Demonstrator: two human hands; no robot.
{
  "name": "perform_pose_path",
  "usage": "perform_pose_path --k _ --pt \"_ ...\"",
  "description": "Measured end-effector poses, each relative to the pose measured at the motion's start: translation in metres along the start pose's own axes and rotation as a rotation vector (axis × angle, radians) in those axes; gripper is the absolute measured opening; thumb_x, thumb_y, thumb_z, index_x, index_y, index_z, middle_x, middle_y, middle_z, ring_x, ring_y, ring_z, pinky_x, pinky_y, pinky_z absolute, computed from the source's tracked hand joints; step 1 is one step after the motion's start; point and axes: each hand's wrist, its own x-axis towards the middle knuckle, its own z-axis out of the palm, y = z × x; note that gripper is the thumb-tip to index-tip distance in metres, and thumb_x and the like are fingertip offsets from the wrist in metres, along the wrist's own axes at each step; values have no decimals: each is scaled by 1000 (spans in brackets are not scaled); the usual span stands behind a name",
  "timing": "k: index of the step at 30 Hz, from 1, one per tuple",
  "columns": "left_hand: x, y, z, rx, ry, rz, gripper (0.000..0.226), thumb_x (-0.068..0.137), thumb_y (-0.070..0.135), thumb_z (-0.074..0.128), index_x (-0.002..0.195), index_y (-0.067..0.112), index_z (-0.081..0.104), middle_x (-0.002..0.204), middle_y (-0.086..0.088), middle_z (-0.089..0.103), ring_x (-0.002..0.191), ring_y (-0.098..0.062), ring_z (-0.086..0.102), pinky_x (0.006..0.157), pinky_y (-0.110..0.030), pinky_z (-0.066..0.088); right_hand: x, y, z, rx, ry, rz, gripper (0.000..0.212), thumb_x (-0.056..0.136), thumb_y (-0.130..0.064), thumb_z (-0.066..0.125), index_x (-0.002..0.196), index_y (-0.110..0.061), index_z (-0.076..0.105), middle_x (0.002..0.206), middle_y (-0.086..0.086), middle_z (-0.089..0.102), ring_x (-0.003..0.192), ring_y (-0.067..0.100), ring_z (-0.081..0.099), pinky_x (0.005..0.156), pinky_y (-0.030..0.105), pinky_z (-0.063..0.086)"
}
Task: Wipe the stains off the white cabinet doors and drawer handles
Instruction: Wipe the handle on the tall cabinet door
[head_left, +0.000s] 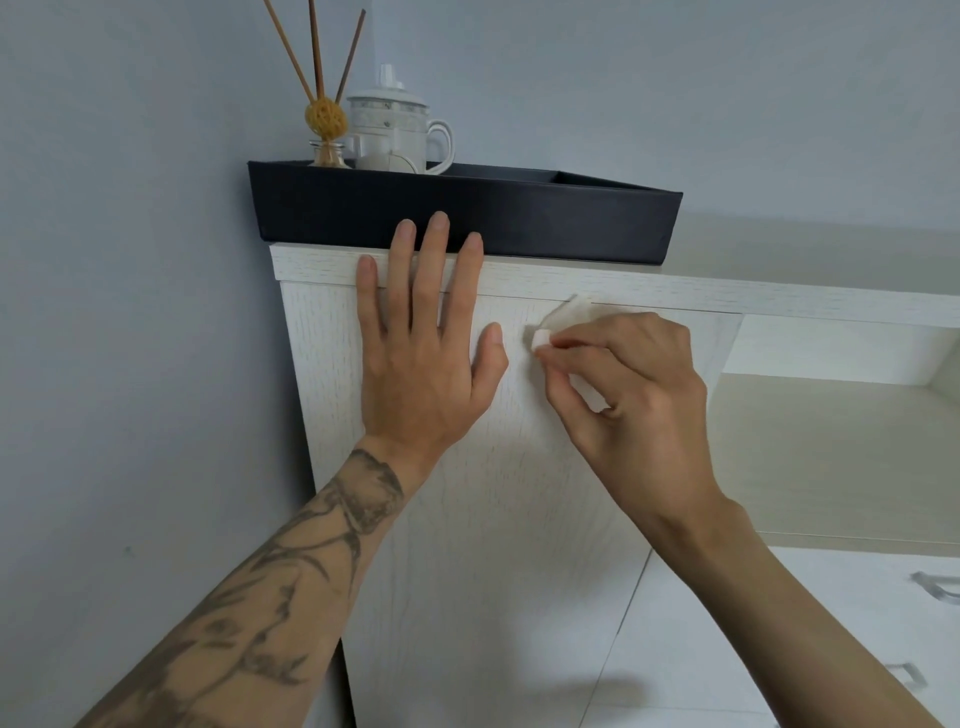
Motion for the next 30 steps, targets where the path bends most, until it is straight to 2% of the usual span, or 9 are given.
perform_pose_path --k 6,9,12,17,22,27,30 --pt "0 0 0 1 9 4 64 107 41 36 162 10 26 166 -23 32 156 -43 25 128 -62 16 7 -2 6 13 -42 10 10 95 -12 76 103 -10 82 109 2 78 110 20 68 103 30 41" --pt "0 0 0 -7 6 1 64 107 41 36 163 10 27 167 -22 32 156 -43 24 129 -62 16 1 -4 -1 21 -5 30 9 93 -9 78 101 -9 82 108 2 79 110 16 64 101 30 43" --pt "0 -1 0 -2 7 4 64 107 41 36 163 10 26 167 -22 32 156 -43 24 129 -62 16 7 -4 2 37 -32 47 9 95 -11 76 103 -11 82 108 1 79 110 17 67 104 26 40" --pt "0 0 0 -1 4 3 65 107 41 37 163 10 26 167 -22 32 156 -42 24 129 -62 15 4 -5 -1 -10 -56 47 11 94 -9 76 103 -10 82 109 3 79 109 22 69 103 27 42" --pt "-1 -1 1 5 5 6 65 107 41 37 163 10 26 167 -22 32 156 -43 25 129 -62 16 12 -10 8 -7 -67 95 12 92 -7 77 103 -8 81 107 4 78 110 15 60 106 10 27" --pt "0 -1 0 -3 3 6 65 107 40 38 163 10 26 167 -22 31 156 -43 23 129 -61 14 -5 0 -10 -20 10 -30 7 97 -6 75 98 -5 82 108 4 79 105 21 68 101 31 47" --pt "0 0 0 -11 4 -3 65 107 40 37 163 10 27 167 -22 31 156 -42 23 129 -60 13 -12 16 -27 -38 34 -27 7 98 -7 76 94 -6 83 108 2 80 102 27 74 98 37 51"
